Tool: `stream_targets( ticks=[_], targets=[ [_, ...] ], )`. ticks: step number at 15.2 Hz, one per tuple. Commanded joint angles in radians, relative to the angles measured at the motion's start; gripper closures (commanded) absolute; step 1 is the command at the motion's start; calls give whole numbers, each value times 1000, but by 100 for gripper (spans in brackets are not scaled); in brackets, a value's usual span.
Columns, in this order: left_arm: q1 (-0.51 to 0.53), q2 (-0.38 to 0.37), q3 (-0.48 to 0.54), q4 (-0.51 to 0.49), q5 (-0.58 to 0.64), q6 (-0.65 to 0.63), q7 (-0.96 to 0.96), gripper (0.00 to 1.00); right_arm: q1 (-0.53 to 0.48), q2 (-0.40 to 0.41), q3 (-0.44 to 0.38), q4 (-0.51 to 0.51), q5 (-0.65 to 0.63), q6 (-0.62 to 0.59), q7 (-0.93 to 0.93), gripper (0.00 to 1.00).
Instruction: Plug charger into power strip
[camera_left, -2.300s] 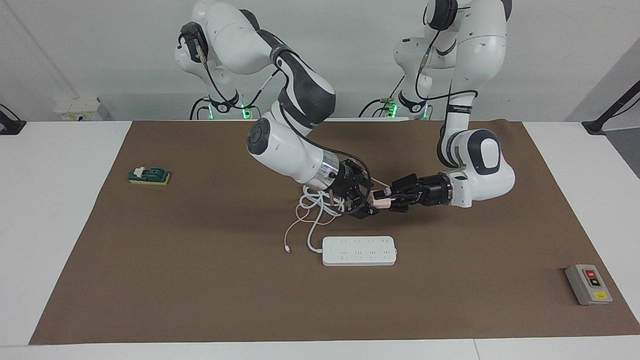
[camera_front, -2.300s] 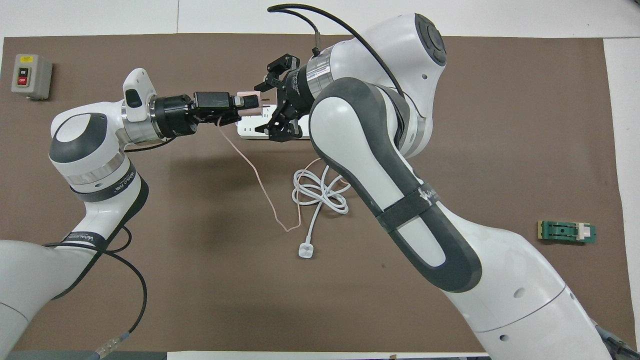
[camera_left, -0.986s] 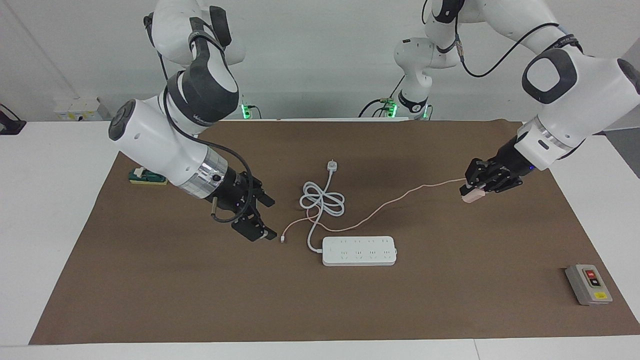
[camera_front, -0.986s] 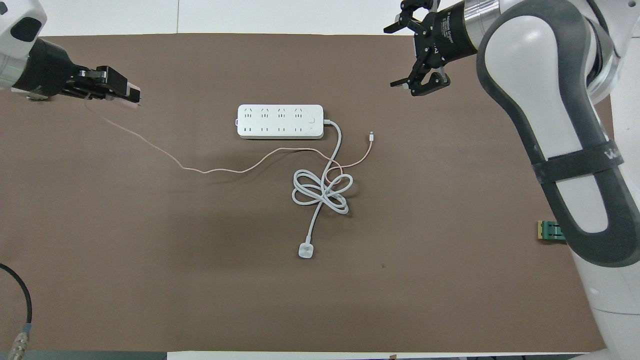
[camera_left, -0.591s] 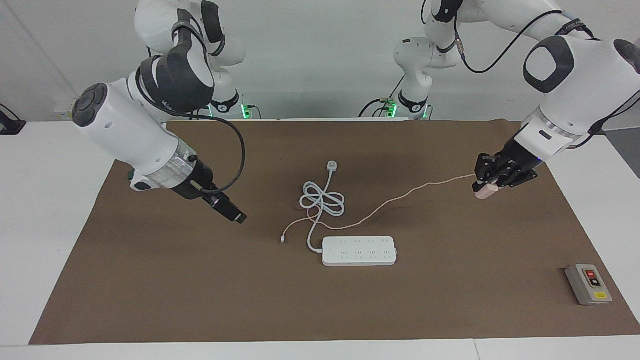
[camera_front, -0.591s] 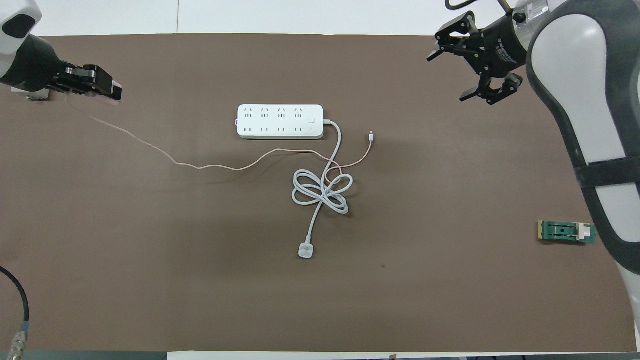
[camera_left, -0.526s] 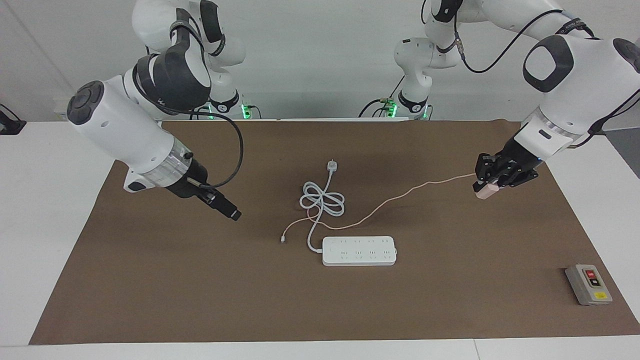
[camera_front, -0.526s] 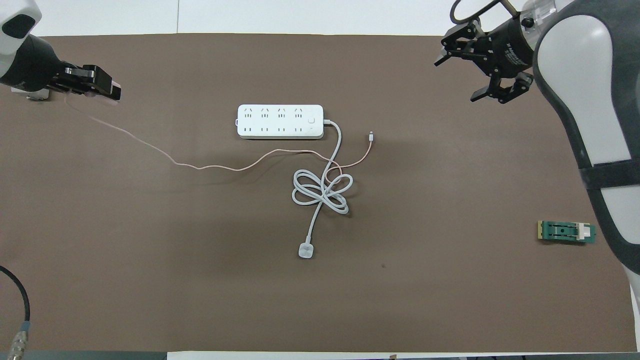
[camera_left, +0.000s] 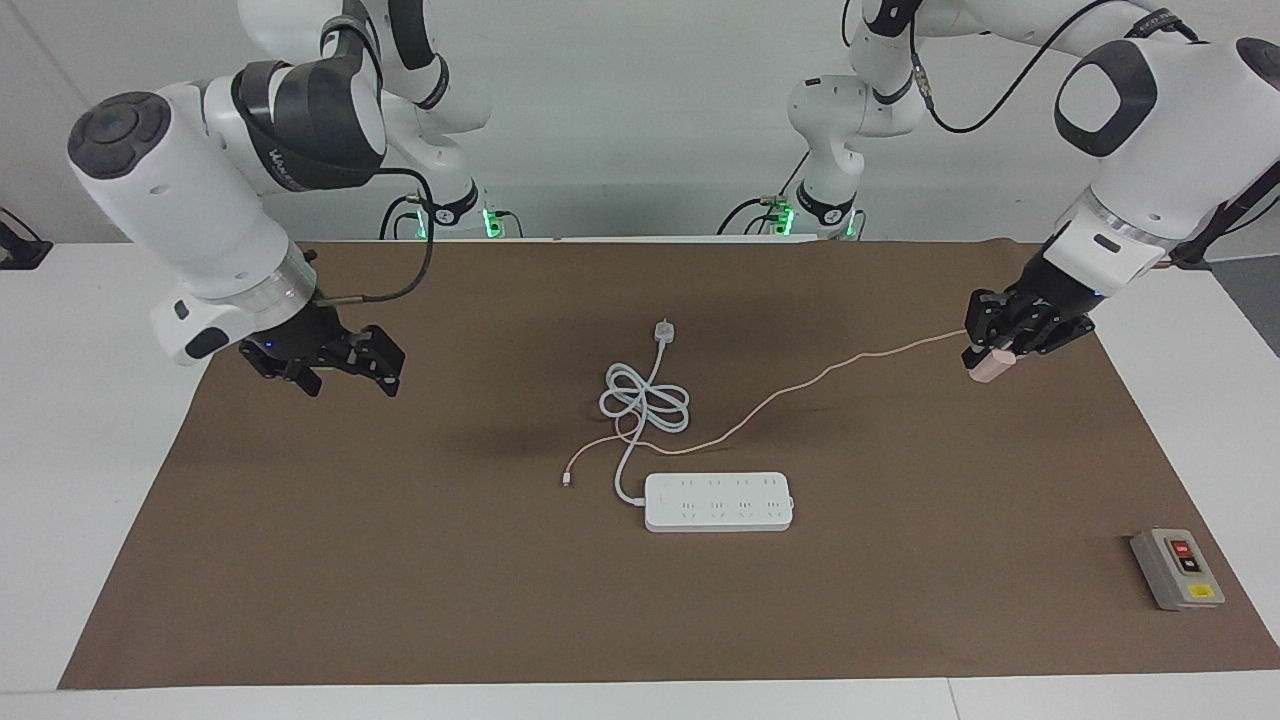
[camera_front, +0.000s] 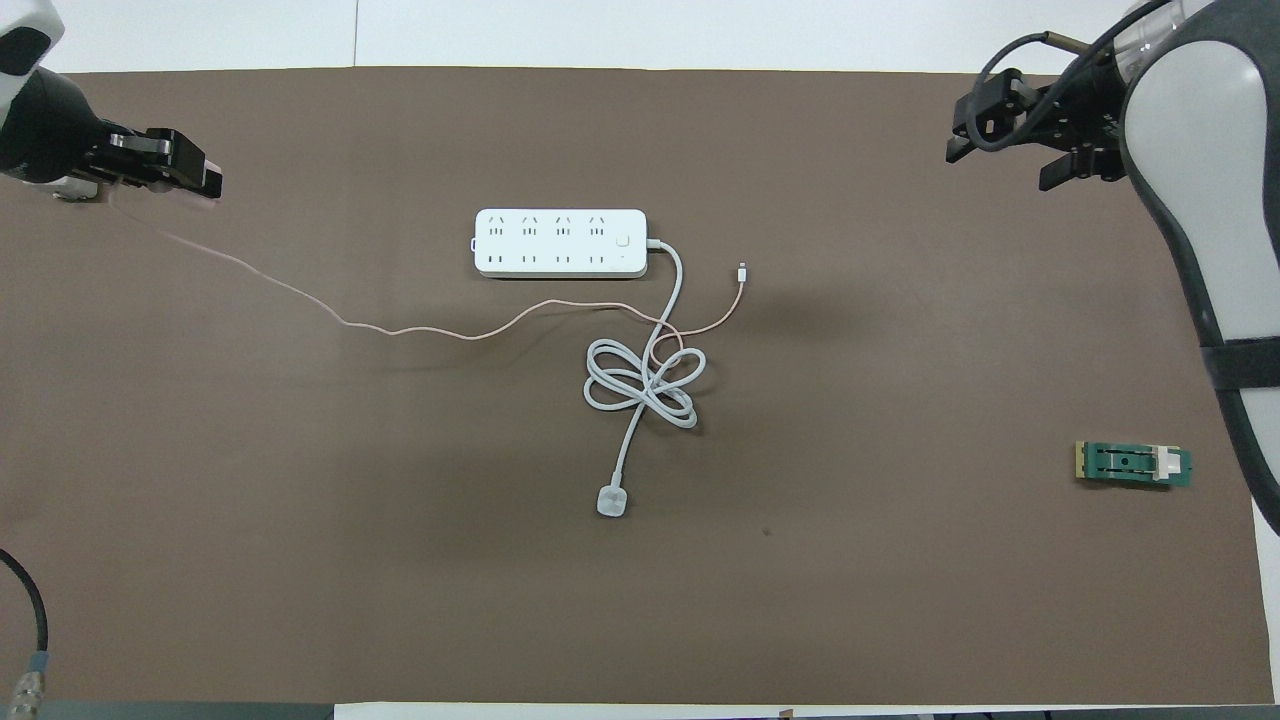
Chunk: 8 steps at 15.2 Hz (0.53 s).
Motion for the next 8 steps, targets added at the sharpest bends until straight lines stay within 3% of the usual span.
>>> stream_targets(
  ticks=[1, 2, 4, 5, 8],
  targets=[
    [2, -13, 10, 10, 37, -41, -82, 100, -15, -106, 6, -103, -46, -18, -91, 0],
    [7, -14, 14, 10, 64, -44, -133, 100, -26, -138, 6, -142, -48, -18, -113, 0],
    [7, -16, 34, 10, 92, -40, -473, 100, -35, -203, 6, -214, -52, -13, -138, 0],
    [-4, -20, 45, 10, 107, -32, -549, 100, -46, -243, 6, -258, -52, -12, -144, 0],
    [-9, -22, 48, 10, 117, -35, -578, 100, -52, -332, 6, -375, -61, -7, -144, 0]
  ],
)
